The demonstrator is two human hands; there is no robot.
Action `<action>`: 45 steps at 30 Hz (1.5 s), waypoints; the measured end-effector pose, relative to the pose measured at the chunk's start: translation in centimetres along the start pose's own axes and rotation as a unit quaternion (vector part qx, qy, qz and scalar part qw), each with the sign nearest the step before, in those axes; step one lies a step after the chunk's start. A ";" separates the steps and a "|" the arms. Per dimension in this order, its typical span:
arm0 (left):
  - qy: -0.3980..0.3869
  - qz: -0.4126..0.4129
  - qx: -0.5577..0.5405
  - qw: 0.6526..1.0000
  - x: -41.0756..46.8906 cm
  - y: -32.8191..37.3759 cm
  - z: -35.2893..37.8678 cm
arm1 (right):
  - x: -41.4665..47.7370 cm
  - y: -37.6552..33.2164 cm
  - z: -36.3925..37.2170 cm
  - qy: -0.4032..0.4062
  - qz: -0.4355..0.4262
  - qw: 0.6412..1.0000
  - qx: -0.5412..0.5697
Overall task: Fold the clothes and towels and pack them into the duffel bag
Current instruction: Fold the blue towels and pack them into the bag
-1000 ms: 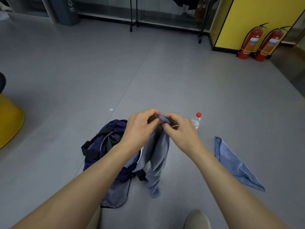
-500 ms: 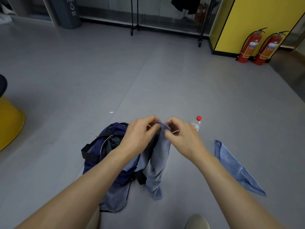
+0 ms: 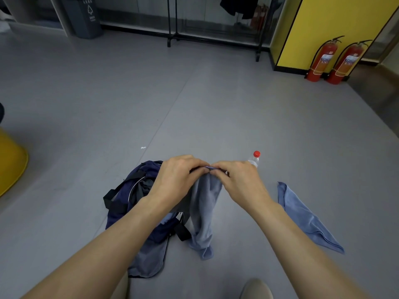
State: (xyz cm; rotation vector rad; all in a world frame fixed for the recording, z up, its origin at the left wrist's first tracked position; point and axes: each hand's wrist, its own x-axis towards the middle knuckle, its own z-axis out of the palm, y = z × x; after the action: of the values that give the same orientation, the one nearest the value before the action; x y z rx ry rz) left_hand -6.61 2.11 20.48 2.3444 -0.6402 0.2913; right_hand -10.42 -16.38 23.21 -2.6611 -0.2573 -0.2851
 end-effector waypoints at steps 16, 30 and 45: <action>-0.017 -0.022 0.020 0.999 0.0 -2.1 0.7 | -2.1 1.4 0.4 -0.044 0.026 0.998 -0.024; -0.089 -0.146 0.157 0.973 -0.9 -7.8 2.5 | -3.0 9.8 -1.0 -0.011 0.178 0.981 0.077; 0.069 -0.273 -0.258 0.924 14.9 -7.6 3.2 | 8.9 17.8 -3.7 0.123 0.169 0.964 0.163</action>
State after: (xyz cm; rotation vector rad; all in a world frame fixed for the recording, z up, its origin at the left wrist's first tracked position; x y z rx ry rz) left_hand 10.15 -0.54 19.36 1.8684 0.0310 0.0203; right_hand 1.57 -32.51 21.22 -2.2655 0.2109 -0.4182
